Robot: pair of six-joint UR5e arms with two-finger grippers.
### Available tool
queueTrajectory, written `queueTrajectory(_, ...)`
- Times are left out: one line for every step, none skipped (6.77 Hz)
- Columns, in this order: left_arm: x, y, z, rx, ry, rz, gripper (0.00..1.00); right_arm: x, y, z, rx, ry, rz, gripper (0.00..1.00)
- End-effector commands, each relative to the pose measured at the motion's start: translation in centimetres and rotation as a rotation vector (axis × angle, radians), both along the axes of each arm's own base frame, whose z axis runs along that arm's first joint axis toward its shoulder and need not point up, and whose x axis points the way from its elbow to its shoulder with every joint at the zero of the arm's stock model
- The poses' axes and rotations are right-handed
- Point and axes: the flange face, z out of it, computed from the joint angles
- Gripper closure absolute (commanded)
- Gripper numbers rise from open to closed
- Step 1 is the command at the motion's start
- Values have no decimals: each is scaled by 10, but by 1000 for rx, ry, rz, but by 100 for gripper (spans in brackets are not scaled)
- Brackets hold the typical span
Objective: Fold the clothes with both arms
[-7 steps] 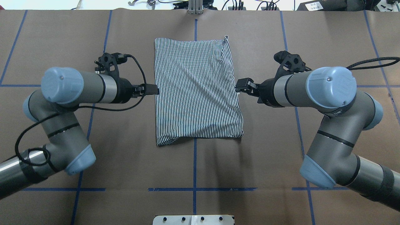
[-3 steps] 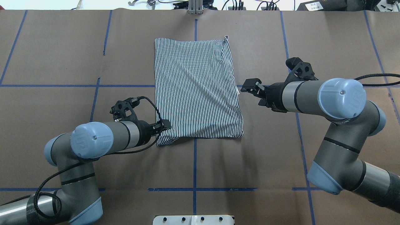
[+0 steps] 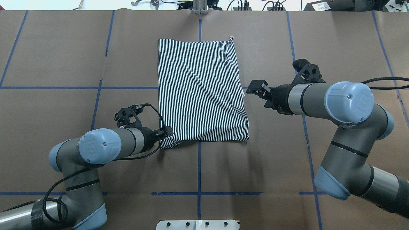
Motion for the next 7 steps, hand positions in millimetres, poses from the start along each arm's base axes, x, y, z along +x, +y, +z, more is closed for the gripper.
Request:
queueTrajectory(4,1,4,-3,-8,3,29,0,0,0,2,1,2,13)
queueTrajectory(4,1,3,-2,-7,3,32,0,0,0,2,1,1,13)
queueTrajectory(5,3,3,-2,-7,7,32,0,0,0,1,2,2,13)
queueTrajectory(6,2,-1,-2,-3,8,33,0,-1,1,0,3,2,13)
queueTrajectory(9,1,-7,-5,-10,9,34,0,-1,2,-1,5,2,13)
queueTrajectory(10,1,-10,-5,-10,9,35,0,-1,2,-1,7,2,12)
queueTrajectory(11,2,-9,-6,-12,11,35,0,-1,2,-1,7,2,12)
